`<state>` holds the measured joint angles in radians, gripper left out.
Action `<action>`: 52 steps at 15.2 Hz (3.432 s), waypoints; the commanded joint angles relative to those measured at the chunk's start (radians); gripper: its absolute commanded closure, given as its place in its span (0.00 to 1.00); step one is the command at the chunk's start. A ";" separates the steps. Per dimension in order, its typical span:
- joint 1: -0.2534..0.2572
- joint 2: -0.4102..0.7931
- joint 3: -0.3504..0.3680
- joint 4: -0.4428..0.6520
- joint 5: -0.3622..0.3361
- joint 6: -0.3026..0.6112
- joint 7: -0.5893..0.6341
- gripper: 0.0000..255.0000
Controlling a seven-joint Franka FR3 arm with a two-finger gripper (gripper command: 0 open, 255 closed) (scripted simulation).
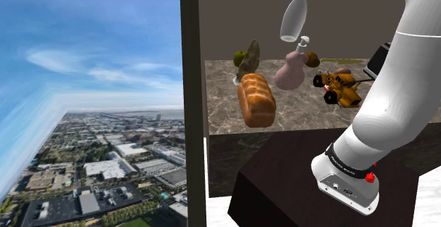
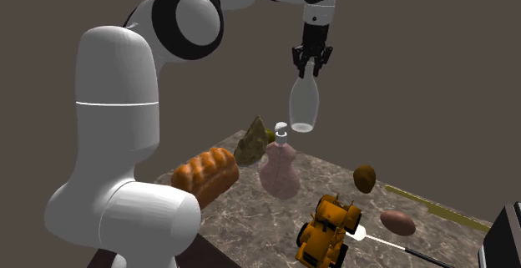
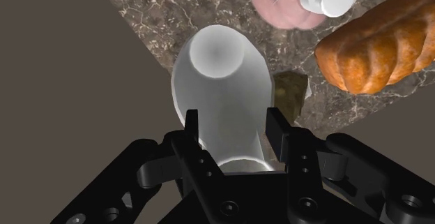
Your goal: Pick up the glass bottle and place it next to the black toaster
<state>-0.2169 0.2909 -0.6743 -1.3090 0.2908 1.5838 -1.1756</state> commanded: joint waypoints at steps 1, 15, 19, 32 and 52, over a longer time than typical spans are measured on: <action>-0.012 0.013 0.000 0.046 0.008 -0.035 0.000 1.00; -0.060 -0.034 -0.028 0.126 -0.008 -0.163 -0.049 1.00; -0.056 -0.140 -0.054 0.015 -0.073 -0.143 -0.100 1.00; -0.136 -0.349 -0.151 -0.137 -0.213 -0.169 -0.302 1.00; -0.565 -0.061 -0.465 0.147 0.034 -0.382 -0.946 1.00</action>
<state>-0.7304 0.1918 -1.1341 -1.1959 0.2874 1.2209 -2.0794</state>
